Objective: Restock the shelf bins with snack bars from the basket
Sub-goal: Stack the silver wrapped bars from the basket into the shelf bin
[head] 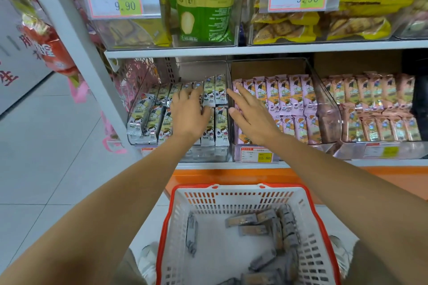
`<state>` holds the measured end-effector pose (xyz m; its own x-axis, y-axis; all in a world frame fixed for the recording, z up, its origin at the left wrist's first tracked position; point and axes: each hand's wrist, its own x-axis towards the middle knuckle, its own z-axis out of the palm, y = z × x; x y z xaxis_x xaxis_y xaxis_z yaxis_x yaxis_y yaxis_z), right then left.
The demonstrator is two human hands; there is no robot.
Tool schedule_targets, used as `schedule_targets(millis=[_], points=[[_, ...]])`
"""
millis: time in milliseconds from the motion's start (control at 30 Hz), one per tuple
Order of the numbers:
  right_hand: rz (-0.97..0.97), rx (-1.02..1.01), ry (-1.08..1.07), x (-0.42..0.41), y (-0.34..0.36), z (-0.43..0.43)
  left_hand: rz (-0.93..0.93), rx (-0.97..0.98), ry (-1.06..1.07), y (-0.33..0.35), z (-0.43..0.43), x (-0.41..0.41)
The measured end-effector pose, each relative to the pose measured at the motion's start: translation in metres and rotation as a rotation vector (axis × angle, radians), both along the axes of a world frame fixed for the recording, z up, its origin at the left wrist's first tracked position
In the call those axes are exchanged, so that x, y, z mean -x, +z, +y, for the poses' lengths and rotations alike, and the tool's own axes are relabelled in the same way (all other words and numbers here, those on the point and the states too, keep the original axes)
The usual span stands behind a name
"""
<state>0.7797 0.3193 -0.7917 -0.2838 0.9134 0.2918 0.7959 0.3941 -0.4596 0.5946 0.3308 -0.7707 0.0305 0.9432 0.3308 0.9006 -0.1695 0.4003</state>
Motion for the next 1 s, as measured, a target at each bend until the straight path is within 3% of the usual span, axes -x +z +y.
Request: schedule_targets(millis=[133, 300, 400, 500, 667, 833, 1000], points=[[0.098, -0.152, -0.007, -0.017, -0.002, -0.038, -0.013, -0.330, -0.086, -0.010, -0.048, -0.010], [0.098, -0.259, -0.024, -0.053, -0.020, -0.100, -0.033, -0.346, -0.285, -0.044, -0.114, -0.043], [0.029, -0.214, -0.078, -0.078, -0.049, -0.137, -0.046, -0.168, -0.350, -0.085, -0.148, -0.064], [-0.085, -0.096, -0.159, -0.103, -0.090, -0.169, -0.029, 0.182, -0.449, -0.134, -0.177, -0.080], [-0.287, 0.389, -0.314, -0.131, -0.157, -0.221, 0.156, 0.770, -0.545, -0.194, -0.218, -0.097], [-0.319, 0.616, -0.312, -0.138, -0.198, -0.249, 0.279, 1.012, -0.652, -0.236, -0.245, -0.119], [-0.330, 0.510, -0.319, -0.137, -0.221, -0.261, 0.297, 1.182, -0.719, -0.274, -0.252, -0.152]])
